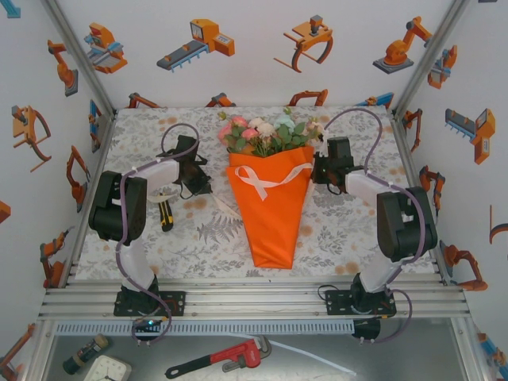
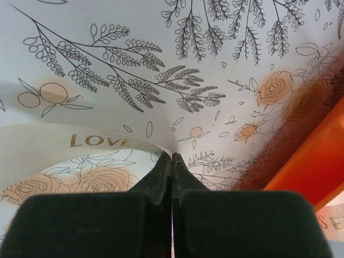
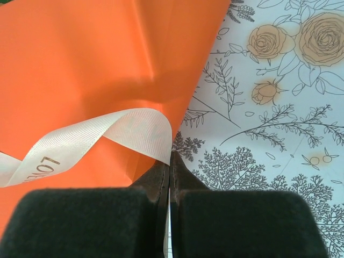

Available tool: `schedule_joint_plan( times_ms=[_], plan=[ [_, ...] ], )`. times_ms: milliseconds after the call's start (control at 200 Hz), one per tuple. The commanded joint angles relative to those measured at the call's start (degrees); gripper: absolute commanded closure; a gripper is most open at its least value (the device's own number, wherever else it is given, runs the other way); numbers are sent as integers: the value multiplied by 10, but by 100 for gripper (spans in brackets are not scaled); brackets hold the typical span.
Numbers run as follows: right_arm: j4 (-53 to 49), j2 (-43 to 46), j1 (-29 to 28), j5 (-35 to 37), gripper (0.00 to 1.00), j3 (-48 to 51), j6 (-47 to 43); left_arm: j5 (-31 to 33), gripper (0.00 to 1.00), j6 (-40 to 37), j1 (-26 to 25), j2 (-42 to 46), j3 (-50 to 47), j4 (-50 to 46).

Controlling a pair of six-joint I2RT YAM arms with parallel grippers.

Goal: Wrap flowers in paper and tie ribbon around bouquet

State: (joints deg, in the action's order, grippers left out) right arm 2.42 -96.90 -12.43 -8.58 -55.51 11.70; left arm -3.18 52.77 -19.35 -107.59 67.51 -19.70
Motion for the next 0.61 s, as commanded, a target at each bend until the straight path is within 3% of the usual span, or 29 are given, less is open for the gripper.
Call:
schedule_joint_plan(
  times_ms=[0,75,215,320,511,601],
  plan=[
    [3,18,5,-37,85,4,-12,-23,98,-25,1,-9,0,11],
    [-8,44,4,-71,65,18,-12,-36,82,-38,0,0,-1,13],
    [-43,139,4,-51,55,49,4,26,59,-103,5,57,11,-31],
    [-102,198,-8,-50,54,40,24,61,56,-168,6,108,33,-68],
    [-145,207,-93,-33,54,2,76,-81,53,-238,-41,140,77,-30],
    [-126,189,-115,-49,55,-1,123,-80,46,-273,-87,94,141,-50]
  ],
)
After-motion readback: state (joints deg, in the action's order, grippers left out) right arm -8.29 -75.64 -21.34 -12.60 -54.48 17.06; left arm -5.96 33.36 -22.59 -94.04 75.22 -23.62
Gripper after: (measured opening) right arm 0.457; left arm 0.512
